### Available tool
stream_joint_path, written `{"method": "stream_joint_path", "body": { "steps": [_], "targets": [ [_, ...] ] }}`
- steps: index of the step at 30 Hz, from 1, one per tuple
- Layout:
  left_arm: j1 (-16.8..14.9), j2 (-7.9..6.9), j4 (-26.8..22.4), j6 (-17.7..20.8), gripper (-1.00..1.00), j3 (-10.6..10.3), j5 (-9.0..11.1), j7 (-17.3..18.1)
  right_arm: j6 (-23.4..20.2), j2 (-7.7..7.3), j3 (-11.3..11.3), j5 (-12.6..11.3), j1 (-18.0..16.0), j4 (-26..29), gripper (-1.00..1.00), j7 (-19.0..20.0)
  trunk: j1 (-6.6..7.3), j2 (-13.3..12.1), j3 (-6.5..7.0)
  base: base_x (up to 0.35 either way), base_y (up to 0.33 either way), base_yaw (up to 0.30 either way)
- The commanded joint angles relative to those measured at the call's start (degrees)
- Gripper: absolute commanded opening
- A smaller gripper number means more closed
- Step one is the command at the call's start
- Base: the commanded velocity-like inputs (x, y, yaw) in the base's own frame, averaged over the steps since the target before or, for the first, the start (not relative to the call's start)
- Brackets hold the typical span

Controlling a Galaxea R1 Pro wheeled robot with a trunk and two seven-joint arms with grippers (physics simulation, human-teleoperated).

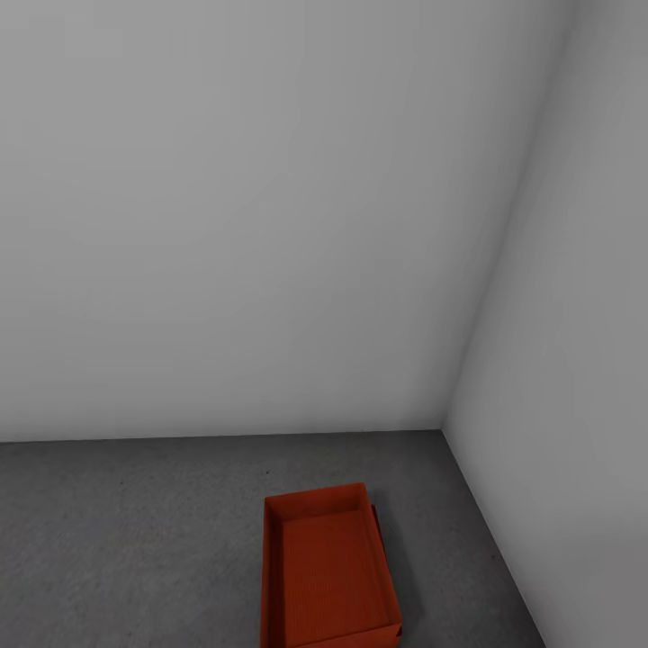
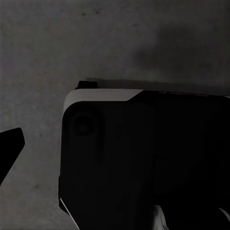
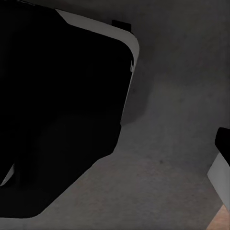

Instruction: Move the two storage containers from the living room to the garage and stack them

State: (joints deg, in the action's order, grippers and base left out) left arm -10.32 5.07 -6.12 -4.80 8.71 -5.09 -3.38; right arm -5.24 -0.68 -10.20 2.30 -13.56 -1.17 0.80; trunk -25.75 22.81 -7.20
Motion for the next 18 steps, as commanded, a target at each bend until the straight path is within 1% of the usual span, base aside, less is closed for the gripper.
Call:
{"method": "stream_joint_path", "body": {
  "steps": [1, 18],
  "targets": [
    [-0.1, 0.03, 0.1, -0.2, 1.00, 0.4, -0.5, -0.2, -0.1, -0.01, -0.3, 0.2, -0.1, -0.1, 1.00, 0.1, -0.03, 0.1, -0.11, 0.000, 0.000, 0.000],
    [-0.1, 0.03, 0.1, -0.2, 1.00, 0.4, -0.5, -0.1, -0.1, -0.01, -0.3, 0.2, -0.1, -0.1, 1.00, 0.1, -0.03, 0.1, -0.11, 0.000, 0.000, 0.000]
  ]
}}
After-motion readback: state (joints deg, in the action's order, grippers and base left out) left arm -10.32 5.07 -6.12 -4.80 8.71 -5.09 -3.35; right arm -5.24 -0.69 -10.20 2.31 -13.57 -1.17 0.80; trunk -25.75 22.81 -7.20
